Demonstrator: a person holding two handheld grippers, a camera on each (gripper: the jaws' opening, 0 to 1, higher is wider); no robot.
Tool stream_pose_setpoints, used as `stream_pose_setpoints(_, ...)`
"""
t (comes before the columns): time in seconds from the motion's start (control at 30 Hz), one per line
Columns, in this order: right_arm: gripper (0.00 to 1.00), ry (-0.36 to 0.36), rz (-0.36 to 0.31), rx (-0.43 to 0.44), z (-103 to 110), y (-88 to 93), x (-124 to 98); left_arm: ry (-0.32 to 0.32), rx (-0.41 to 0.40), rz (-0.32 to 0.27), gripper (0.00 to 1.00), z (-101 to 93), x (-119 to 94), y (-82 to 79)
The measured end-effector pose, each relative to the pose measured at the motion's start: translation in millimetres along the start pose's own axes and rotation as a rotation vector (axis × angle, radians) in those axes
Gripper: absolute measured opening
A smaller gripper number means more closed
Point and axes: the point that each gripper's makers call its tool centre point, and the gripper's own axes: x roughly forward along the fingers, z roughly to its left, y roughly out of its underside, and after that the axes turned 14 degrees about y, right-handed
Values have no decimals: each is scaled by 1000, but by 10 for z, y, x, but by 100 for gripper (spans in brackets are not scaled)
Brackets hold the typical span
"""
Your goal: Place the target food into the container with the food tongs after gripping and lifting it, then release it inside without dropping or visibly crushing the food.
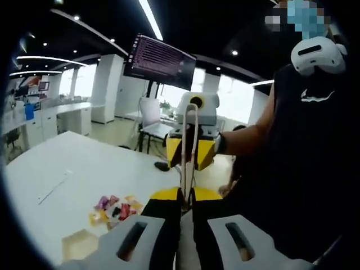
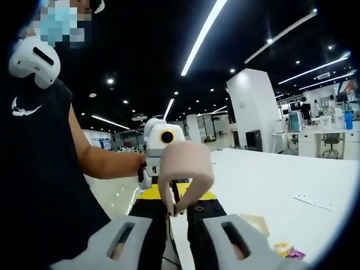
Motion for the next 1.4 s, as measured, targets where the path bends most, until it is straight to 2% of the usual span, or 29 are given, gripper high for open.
stream_pose_setpoints(0.03, 11, 26, -2, -16, -39, -15, -8, -28, 11, -22, 5, 49, -7, -36)
stream_pose_setpoints(0.17, 14, 57, -2, 0, -105, -55, -19, -74, 55, -69, 14, 98, 0, -94)
stream_pose_setpoints(0.3, 16, 64, 17, -22, -110, -14, -17, -97, 69, -49, 18, 113, 21, -45)
stream_pose_setpoints(0.37, 17, 82, 21, -53, -145, -12, -26, -131, 92, -55, 19, 157, -11, -41)
stream_pose_setpoints(0.43, 17, 113, 29, -106, -223, -11, -47, -191, 99, -39, 21, 235, -91, 7)
stream_pose_setpoints(0.47, 17, 121, 29, -116, -253, -21, -63, -220, 99, -50, 25, 270, -139, 18)
stream_pose_setpoints(0.5, 17, 125, 28, -132, -281, -28, -79, -230, 100, -55, 34, 282, -157, 21)
stream_pose_setpoints(0.53, 17, 134, 28, -147, -324, -31, -96, -275, 108, -88, 44, 335, -230, 9)
stream_pose_setpoints(0.6, 18, 159, 41, -184, -426, -20, -139, -358, 144, -100, 67, 438, -357, 38)
stream_pose_setpoints(0.63, 18, 168, 48, -194, -479, -12, -167, -421, 171, -63, 76, 511, -451, 137)
stream_pose_setpoints(0.7, 18, 182, 60, -190, -561, -1, -213, -516, 146, -30, 90, 624, -617, 323)
stream_pose_setpoints(0.77, 18, 176, 80, -188, -612, 23, -271, -572, 132, -32, 96, 668, -741, 446)
stream_pose_setpoints(0.8, 18, 183, 87, -196, -658, 30, -315, -623, 127, -31, 99, 703, -847, 544)
stream_pose_setpoints(0.83, 18, 187, 96, -201, -692, 40, -341, -637, 116, -41, 99, 699, -887, 606)
stream_pose_setpoints(0.97, 18, 221, 140, -254, -871, 99, -455, -749, 39, -72, 99, 707, -1158, 1024)
stream_pose_setpoints(1.07, 19, 274, 142, -257, -1071, 158, -503, -828, -14, -38, 99, 702, -1301, 1463)
stream_pose_setpoints(1.13, 19, 291, 161, -272, -1151, 231, -511, -805, -7, -36, 99, 638, -1244, 1645)
stream_pose_setpoints(1.2, 19, 295, 170, -279, -1185, 265, -502, -751, -57, -62, 99, 554, -1129, 1777)
stream_pose_setpoints(1.23, 19, 302, 175, -288, -1210, 280, -492, -760, -72, -41, 99, 547, -1128, 1886)
stream_pose_setpoints(1.3, 19, 307, 188, -297, -1231, 302, -473, -764, -67, -14, 99, 525, -1093, 2000)
stream_pose_setpoints(1.4, 20, 297, 199, -302, -1230, 341, -446, -778, -56, -8, 99, 501, -1078, 2072)
